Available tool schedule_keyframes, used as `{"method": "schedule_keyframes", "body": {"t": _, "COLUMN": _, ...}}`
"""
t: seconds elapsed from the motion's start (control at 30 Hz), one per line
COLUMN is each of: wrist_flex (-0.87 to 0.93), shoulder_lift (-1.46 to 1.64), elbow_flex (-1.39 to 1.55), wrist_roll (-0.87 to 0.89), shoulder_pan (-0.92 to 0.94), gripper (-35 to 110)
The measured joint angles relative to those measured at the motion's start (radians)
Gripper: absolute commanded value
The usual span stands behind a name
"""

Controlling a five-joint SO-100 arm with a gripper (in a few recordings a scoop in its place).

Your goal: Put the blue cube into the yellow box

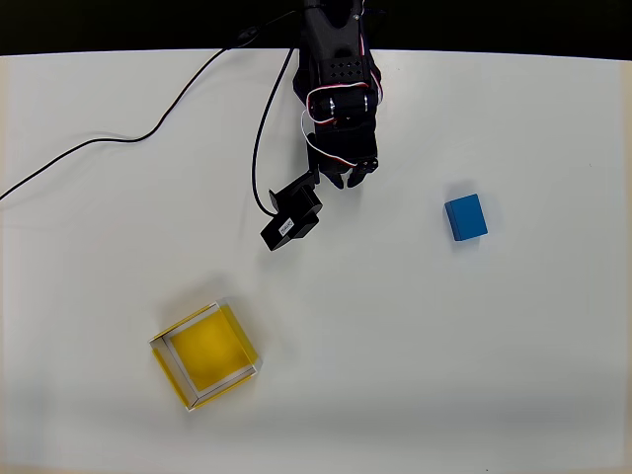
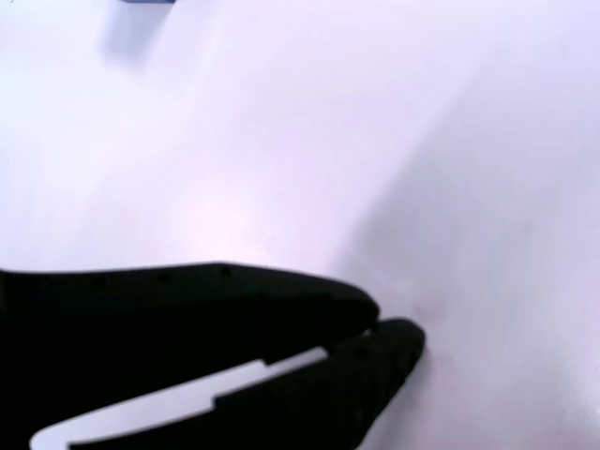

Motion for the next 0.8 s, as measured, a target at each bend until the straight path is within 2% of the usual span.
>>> {"method": "schedule_keyframes", "body": {"t": 0.6, "wrist_flex": -0.006, "shoulder_lift": -0.002, "elbow_flex": -0.002, "wrist_roll": -0.038, "shoulder_pan": 0.0, "gripper": 0}}
{"method": "schedule_keyframes", "body": {"t": 0.67, "wrist_flex": -0.035, "shoulder_lift": -0.072, "elbow_flex": -0.023, "wrist_roll": -0.035, "shoulder_pan": -0.023, "gripper": 0}}
{"method": "schedule_keyframes", "body": {"t": 0.8, "wrist_flex": -0.098, "shoulder_lift": -0.235, "elbow_flex": -0.147, "wrist_roll": -0.006, "shoulder_pan": -0.086, "gripper": 10}}
